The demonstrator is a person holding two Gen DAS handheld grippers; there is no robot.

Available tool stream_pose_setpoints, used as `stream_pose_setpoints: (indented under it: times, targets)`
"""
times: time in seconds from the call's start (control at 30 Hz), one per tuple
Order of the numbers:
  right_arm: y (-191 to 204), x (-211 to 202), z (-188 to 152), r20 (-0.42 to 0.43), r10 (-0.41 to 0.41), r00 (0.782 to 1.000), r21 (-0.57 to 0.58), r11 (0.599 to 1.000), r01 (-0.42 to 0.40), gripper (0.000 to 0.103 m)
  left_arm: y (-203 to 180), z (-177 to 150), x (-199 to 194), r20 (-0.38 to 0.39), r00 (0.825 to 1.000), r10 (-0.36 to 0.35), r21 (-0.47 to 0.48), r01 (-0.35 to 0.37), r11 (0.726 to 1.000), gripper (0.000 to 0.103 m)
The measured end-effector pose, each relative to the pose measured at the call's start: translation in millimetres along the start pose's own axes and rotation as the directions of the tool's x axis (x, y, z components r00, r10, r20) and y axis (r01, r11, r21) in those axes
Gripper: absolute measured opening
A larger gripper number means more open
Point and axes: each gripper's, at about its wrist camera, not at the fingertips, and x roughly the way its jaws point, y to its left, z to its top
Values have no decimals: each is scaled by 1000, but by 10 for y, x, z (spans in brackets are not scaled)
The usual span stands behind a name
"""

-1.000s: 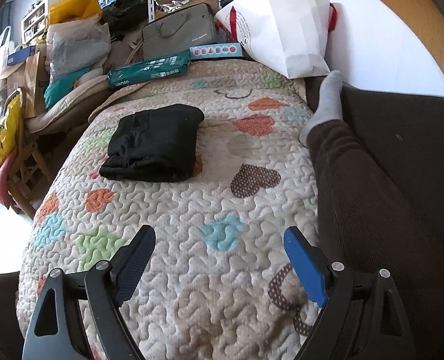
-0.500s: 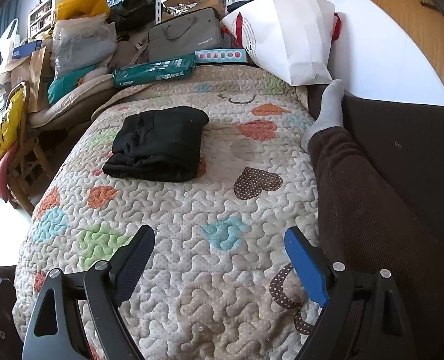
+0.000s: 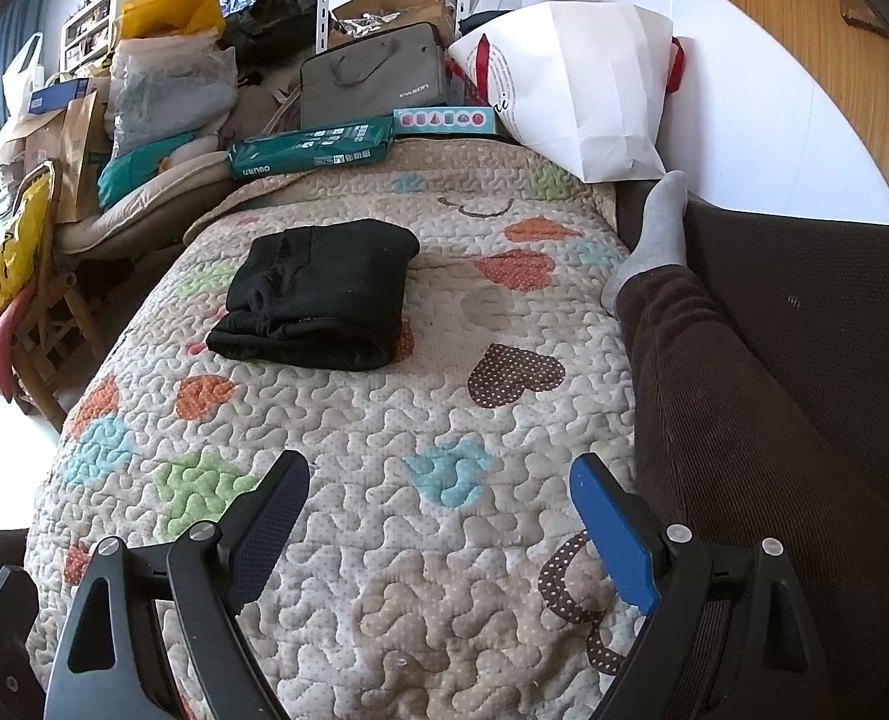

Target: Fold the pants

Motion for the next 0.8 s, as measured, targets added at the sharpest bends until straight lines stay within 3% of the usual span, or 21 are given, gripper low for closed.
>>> stream_pose_setpoints:
  times: [0.8]
  targets:
    - [6, -8, 12, 6, -1, 1000, -1, 1000, 1, 92, 3, -14, 31, -15, 1000, -11, 5, 11, 1000, 103]
